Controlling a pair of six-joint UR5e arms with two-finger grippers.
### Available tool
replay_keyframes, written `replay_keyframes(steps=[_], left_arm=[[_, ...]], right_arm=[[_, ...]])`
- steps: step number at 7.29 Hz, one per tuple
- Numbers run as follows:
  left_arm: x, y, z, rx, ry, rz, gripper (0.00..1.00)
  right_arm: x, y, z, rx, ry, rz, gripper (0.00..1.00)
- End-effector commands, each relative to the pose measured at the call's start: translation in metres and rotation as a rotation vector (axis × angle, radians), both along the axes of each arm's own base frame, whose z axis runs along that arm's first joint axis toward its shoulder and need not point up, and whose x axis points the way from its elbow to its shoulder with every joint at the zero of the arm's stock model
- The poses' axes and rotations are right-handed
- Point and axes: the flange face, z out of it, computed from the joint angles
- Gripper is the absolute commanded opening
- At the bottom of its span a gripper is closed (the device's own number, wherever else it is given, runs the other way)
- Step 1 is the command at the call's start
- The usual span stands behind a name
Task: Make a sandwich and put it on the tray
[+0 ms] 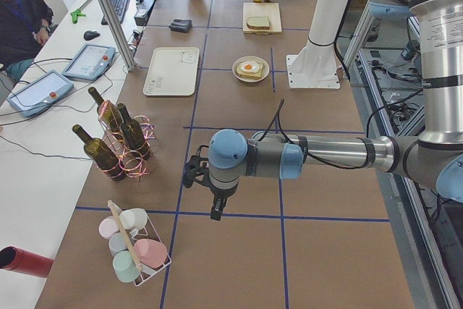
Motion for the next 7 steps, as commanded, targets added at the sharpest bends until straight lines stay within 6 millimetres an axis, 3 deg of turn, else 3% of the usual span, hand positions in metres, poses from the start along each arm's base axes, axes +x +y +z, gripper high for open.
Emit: replay_keyframes(steps=[1, 7], left_arm=[[0.000, 0.001, 0.000, 0.002, 0.001, 0.002, 1.00], [0.000, -0.002, -0.004, 0.003, 0.009, -0.005, 1.00]], right_arm=[[0.000, 0.001, 0.001, -0.001, 0.000, -0.001, 1.00], [-0.004, -0.011, -0.014, 0.054, -0.056, -0.002, 1.00]])
